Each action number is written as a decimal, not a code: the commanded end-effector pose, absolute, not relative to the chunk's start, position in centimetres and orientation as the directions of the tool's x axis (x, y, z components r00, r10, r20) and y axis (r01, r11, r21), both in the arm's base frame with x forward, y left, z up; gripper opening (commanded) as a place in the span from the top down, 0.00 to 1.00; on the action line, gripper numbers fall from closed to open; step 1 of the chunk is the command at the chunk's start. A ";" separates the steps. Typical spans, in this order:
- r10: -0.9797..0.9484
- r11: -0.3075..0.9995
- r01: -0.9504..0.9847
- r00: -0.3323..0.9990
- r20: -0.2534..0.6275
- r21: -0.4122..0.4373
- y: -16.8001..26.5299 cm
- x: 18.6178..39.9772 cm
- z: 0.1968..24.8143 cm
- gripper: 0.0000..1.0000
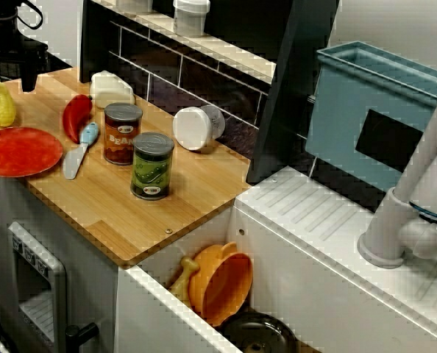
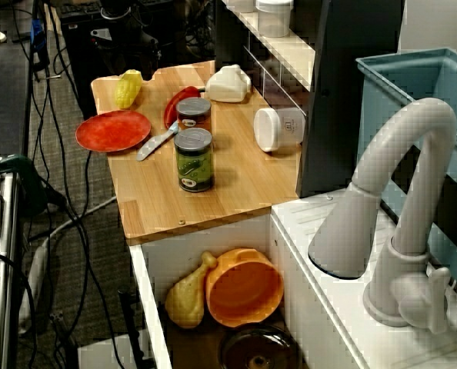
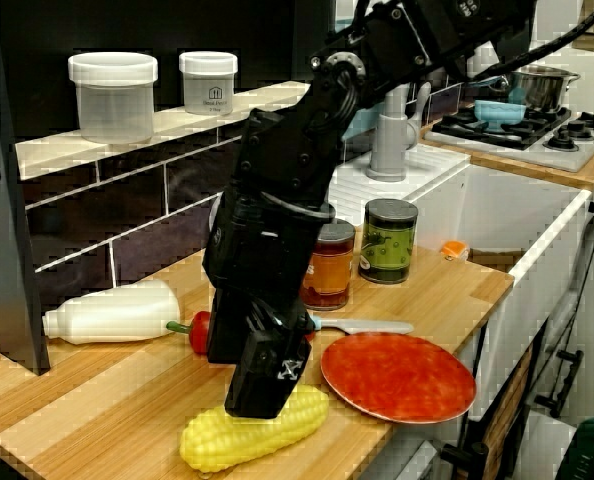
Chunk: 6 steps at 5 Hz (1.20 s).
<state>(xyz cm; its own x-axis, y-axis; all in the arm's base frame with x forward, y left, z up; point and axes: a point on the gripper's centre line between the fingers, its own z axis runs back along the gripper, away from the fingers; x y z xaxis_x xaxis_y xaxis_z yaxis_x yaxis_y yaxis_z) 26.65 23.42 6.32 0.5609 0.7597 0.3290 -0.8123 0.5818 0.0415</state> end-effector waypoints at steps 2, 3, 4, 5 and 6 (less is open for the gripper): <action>0.724 0.609 -0.788 0.601 0.340 0.096 24.6 27.4 7.3 0.00; 0.717 0.612 -0.782 0.611 0.335 0.116 24.9 27.3 6.9 0.00; 0.715 0.613 -0.780 0.615 0.332 0.126 25.1 27.1 6.7 0.00; 0.714 0.615 -0.779 0.617 0.329 0.126 25.1 26.9 6.9 0.00; 0.716 0.613 -0.779 0.617 0.327 0.128 25.3 26.8 6.8 0.00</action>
<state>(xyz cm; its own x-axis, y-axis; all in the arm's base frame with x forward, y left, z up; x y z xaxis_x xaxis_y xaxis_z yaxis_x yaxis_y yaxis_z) 26.81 24.37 5.11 0.6301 0.7222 0.2853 -0.7725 0.6203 0.1360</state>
